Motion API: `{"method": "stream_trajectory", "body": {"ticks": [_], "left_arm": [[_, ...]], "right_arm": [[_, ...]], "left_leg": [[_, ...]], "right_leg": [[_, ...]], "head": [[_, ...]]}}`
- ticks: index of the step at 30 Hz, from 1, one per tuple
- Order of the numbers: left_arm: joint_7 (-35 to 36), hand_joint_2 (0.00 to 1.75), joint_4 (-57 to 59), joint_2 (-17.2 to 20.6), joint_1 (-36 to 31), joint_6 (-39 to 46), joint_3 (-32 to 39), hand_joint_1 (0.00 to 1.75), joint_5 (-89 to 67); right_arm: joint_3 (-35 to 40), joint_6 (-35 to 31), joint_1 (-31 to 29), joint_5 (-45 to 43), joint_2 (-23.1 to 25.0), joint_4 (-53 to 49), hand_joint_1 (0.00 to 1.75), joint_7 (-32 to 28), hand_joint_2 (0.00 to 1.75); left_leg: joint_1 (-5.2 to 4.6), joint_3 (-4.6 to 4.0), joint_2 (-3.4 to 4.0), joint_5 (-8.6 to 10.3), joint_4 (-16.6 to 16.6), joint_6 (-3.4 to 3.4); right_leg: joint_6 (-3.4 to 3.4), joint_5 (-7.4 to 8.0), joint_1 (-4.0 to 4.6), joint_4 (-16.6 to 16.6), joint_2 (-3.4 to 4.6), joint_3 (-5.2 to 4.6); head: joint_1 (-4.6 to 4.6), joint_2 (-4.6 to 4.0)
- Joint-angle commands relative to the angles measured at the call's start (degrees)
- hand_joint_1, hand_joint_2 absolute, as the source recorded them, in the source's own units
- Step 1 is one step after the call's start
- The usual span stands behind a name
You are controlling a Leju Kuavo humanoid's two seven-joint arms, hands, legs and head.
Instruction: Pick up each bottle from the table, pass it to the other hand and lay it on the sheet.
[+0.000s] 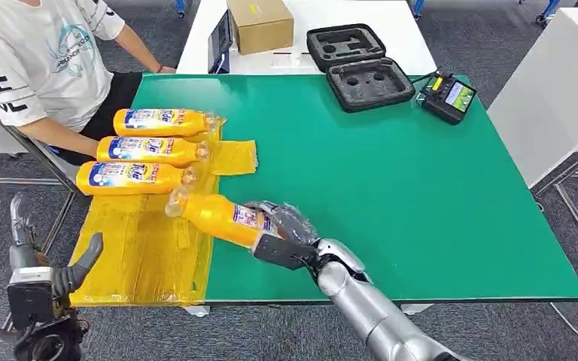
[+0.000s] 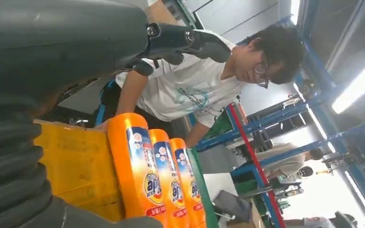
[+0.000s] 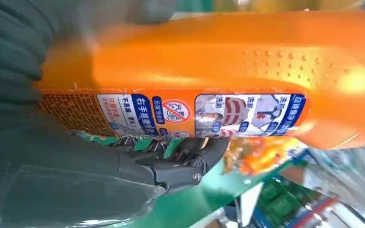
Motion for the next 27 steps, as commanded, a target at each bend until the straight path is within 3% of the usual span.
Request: {"method": "stream_trajectory", "body": {"ticks": [1,7,11,12,15,18,27], "left_arm": [[0.2,1.75,0.3,-1.3,0.4,-0.9,0.9,0.0,1.5],[0.2,1.75,0.3,-1.3,0.4,-0.9,0.9,0.0,1.5],[1.4,1.75,-0.2,-1.5,1.0,-4.8,0.5,0.0,6.6],[1.7,1.75,-0.5,-1.6,1.3,-5.9,0.2,0.0,7.9],[4.5,1.75,-2.2,-1.7,2.8,-13.6,-1.1,0.0,14.7],[10.9,1.75,-2.7,-0.2,4.0,-26.4,-5.7,0.0,22.3],[17.3,1.75,1.7,1.1,-0.6,-40.0,-18.4,0.0,26.2]], "right_arm": [[-2.5,-0.9,-0.4,-2.5,1.2,-1.0,1.75,-2.6,1.75],[-2.5,-0.9,-0.4,-2.5,1.2,-1.0,1.75,-2.6,1.75],[-3.5,-3.9,1.2,-8.0,1.9,-4.2,1.75,-8.6,1.75],[-3.5,-4.1,1.6,-9.4,2.1,-5.2,1.75,-9.0,1.75],[-2.0,-7.7,2.8,-14.4,1.7,-9.4,1.75,-9.0,1.75],[-1.1,-9.1,3.1,-18.3,1.2,-9.9,1.75,-9.0,1.75],[4.6,-5.5,5.2,-21.1,3.3,-5.7,1.75,-9.0,1.75]], "left_leg": [[-0.01,0.12,-0.06,-0.05,0.0,-0.02],[-0.02,0.11,-0.06,-0.04,0.0,-0.02],[0.01,0.42,-0.14,-0.2,0.0,-0.07],[-0.01,0.16,-0.06,-0.07,0.0,-0.03],[-0.01,0.2,-0.04,-0.14,0.0,-0.03],[-0.02,0.16,-0.08,-0.1,0.0,-0.02],[-0.03,0.15,-0.21,-0.03,-0.1,-0.04]], "right_leg": [[-0.01,-0.06,-0.01,0.0,0.0,0.13],[-0.01,-0.05,-0.02,0.0,-0.01,0.11],[-0.05,-0.22,-0.01,0.0,-0.01,0.42],[-0.01,-0.08,-0.02,0.0,0.01,0.15],[-0.01,-0.13,-0.01,0.0,0.05,0.2],[0.0,-0.11,-0.03,0.0,-0.01,0.14],[-0.02,-0.08,-0.02,-0.1,-0.13,0.17]], "head": [[-0.02,0.0],[-0.02,0.0],[-0.02,0.0],[-0.02,0.0],[-0.02,0.0],[-0.04,0.0],[-0.02,0.0]]}}
